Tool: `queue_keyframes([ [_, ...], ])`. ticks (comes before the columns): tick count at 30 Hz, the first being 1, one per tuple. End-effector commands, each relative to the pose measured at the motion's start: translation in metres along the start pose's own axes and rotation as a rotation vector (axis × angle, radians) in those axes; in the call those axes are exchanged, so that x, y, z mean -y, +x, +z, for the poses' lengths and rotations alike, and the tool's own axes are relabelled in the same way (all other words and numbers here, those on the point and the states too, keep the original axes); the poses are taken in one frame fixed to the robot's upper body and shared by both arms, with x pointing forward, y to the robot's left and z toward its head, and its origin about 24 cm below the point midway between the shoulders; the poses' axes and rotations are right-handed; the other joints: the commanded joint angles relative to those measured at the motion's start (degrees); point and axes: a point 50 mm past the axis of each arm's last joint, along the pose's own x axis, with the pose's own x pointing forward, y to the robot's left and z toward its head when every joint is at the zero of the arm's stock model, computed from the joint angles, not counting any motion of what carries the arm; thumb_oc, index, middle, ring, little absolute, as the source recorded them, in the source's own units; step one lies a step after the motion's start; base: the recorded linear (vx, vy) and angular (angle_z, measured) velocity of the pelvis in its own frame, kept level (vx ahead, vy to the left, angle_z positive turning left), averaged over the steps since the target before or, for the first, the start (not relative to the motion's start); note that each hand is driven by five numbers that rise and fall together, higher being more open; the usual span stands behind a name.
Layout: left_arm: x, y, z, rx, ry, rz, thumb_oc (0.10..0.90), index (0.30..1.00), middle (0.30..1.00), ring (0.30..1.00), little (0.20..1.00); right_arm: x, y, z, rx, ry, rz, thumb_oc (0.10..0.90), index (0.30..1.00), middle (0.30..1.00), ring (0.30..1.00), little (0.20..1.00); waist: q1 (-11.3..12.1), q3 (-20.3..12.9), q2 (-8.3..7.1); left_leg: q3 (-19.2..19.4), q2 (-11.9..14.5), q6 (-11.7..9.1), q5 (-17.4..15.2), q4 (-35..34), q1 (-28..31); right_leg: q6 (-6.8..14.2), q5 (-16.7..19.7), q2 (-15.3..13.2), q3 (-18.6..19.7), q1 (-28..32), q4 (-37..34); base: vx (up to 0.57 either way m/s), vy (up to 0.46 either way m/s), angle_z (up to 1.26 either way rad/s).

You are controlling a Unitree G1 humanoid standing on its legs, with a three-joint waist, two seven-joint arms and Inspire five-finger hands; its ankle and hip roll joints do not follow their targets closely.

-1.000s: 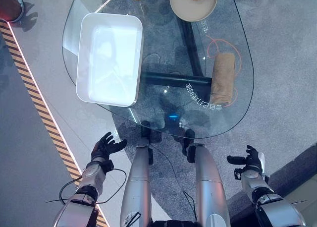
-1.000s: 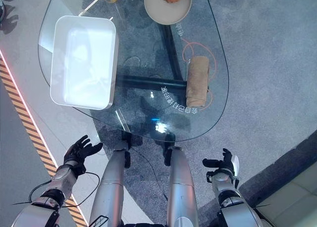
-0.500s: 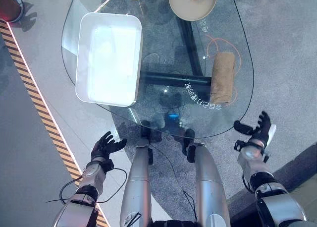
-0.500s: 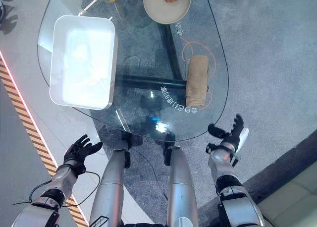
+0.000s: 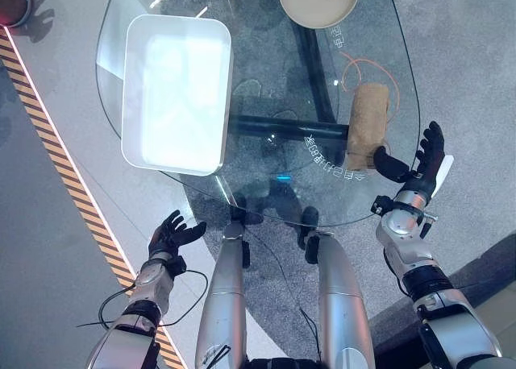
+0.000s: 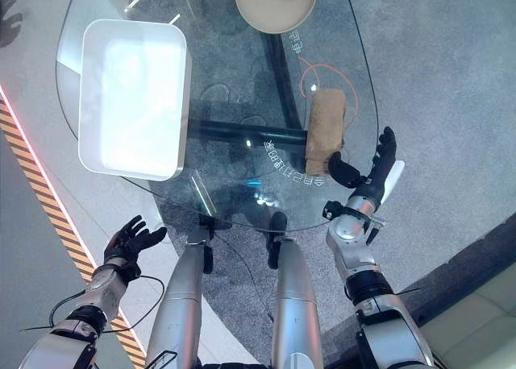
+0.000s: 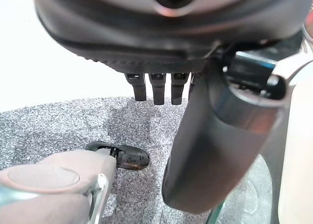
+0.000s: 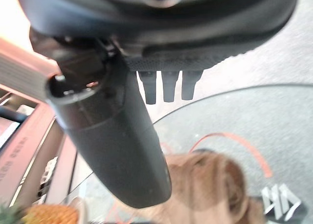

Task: Wipe the table with a cloth and put it in the basket.

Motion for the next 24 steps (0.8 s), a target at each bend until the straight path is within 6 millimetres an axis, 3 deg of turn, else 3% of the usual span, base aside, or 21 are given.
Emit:
queue_keyframes([
  [1, -0.016, -0.010, -0.017, -0.015, -0.025, 0.070, 0.800, 0.900, 0.900, 0.900, 0.900, 0.001, -0.003, 0.027, 0.150, 0.026, -0.008, 0.800, 0.900, 0.900, 0.900, 0.900, -1.39, -1.12, 0.28, 3.06, -3.04, 3.11, -7.30, 6.54, 0.66, 1.88, 6.10, 1.96, 2.19, 2.35, -9.73, 0.00, 0.000, 0.00],
  [24, 0.001, -0.009, -0.021, -0.030, -0.023, 0.036, 0.800, 0.900, 0.900, 0.900, 0.900, -0.026, -0.012, 0.013, 0.035, -0.058, 0.088, 0.800, 0.900, 0.900, 0.900, 0.900, -1.07, -1.12, 1.36, 4.50, -3.54, 3.18, -6.71, 4.43, 2.93, 1.28, 6.04, 1.68, 1.70, 3.77, -10.96, 0.00, 0.000, 0.00],
])
